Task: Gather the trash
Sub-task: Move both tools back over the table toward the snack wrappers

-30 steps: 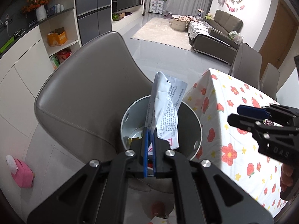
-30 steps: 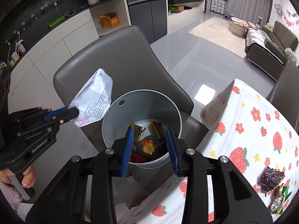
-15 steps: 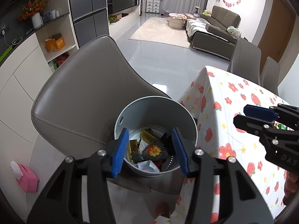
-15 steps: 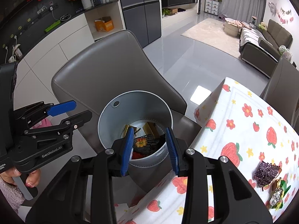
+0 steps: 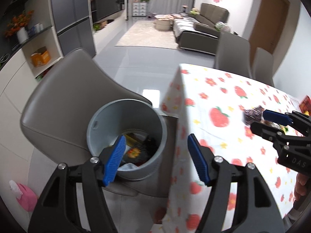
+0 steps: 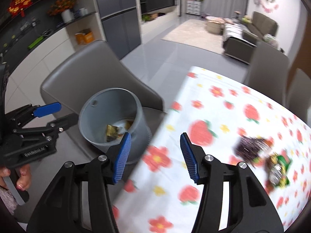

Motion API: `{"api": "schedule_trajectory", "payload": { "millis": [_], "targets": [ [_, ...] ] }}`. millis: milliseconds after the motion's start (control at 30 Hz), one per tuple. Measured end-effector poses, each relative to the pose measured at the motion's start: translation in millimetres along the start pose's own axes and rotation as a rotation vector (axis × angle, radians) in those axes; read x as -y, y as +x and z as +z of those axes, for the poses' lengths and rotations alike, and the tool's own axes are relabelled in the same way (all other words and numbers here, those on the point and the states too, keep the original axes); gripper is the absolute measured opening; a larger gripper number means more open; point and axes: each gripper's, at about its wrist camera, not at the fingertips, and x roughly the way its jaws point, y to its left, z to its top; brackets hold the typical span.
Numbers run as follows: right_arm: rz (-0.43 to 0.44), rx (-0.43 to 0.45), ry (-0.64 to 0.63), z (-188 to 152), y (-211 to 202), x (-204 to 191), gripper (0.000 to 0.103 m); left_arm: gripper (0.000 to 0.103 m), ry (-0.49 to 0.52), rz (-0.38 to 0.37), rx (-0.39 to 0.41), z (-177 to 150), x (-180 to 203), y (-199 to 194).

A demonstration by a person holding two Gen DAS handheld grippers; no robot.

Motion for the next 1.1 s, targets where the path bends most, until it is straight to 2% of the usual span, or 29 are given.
{"api": "schedule_trajectory", "payload": {
  "millis": [367, 600, 867, 1100],
  "targets": [
    [-0.189, -0.002, 0.226, -80, -73, 138, 0.051, 0.066, 0.160, -0.116, -0.022, -12, 134, -6],
    [-0.263, 0.012, 0.301, -118, -108, 206, 0.051, 0.066, 0.243, -0.177, -0.031, -21, 213, -5],
    [-0.282, 0.017, 0.329, -142, -128, 244, 0.051, 0.066, 0.318, -0.237, -0.044, -25, 287, 3],
    [-0.281, 0.002, 0.326, -148, -112, 272, 0.051, 0.066, 0.342, -0.266, -0.074, -24, 327, 32]
  ]
}}
